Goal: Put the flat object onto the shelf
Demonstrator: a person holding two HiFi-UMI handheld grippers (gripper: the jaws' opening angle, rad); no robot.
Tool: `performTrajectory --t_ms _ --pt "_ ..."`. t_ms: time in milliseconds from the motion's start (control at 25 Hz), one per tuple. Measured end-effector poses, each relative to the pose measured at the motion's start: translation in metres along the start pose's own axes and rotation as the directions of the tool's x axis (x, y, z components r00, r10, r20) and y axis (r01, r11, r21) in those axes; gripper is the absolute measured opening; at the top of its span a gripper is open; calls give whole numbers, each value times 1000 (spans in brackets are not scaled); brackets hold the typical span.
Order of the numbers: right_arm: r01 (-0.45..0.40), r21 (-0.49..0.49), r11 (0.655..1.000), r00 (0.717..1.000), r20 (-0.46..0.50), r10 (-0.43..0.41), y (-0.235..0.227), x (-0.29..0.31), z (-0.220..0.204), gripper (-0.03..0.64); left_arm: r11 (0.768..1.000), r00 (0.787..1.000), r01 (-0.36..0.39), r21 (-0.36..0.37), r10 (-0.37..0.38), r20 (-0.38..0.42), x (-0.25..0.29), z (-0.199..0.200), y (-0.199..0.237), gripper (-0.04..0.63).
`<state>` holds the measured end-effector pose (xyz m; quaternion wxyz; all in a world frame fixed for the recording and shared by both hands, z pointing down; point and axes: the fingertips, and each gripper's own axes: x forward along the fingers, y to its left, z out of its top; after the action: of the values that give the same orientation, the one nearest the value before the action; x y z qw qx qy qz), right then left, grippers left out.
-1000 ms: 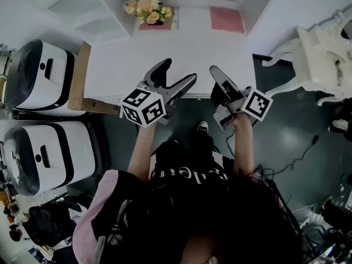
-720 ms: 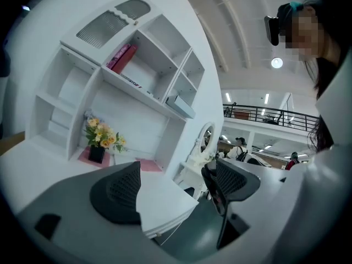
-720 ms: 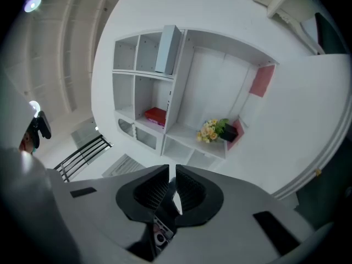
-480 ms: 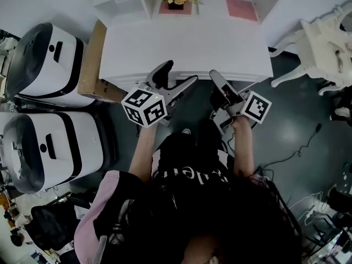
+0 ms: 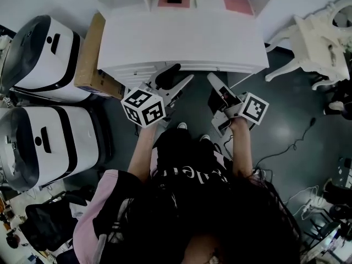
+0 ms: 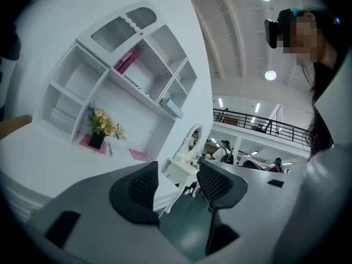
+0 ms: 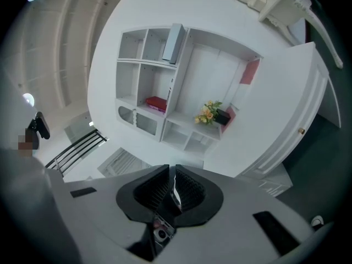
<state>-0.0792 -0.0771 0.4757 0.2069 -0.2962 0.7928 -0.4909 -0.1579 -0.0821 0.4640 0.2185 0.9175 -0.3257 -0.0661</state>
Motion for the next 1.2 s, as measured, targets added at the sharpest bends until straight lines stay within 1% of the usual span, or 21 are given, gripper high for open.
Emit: performTrajectory --t_ms 240,560,880,1200 --pt "-8 -1 1000 999 -33 8 2 -17 -3 66 1000 999 -23 -1 23 -23 0 -14 -23 167" --pt "-16 -18 1000 997 -76 15 5 -71 -14 66 998 995 -67 -17 66 -73 -6 -57 -77 70" --pt "-45 -80 996 991 -133 35 14 -120 -39 66 990 985 -133 -38 128 -114 -23 -103 -118 46" --pt "-40 -137 990 985 -172 16 20 -156 -64 66 989 983 -136 -61 127 -130 -34 -133 -156 40"
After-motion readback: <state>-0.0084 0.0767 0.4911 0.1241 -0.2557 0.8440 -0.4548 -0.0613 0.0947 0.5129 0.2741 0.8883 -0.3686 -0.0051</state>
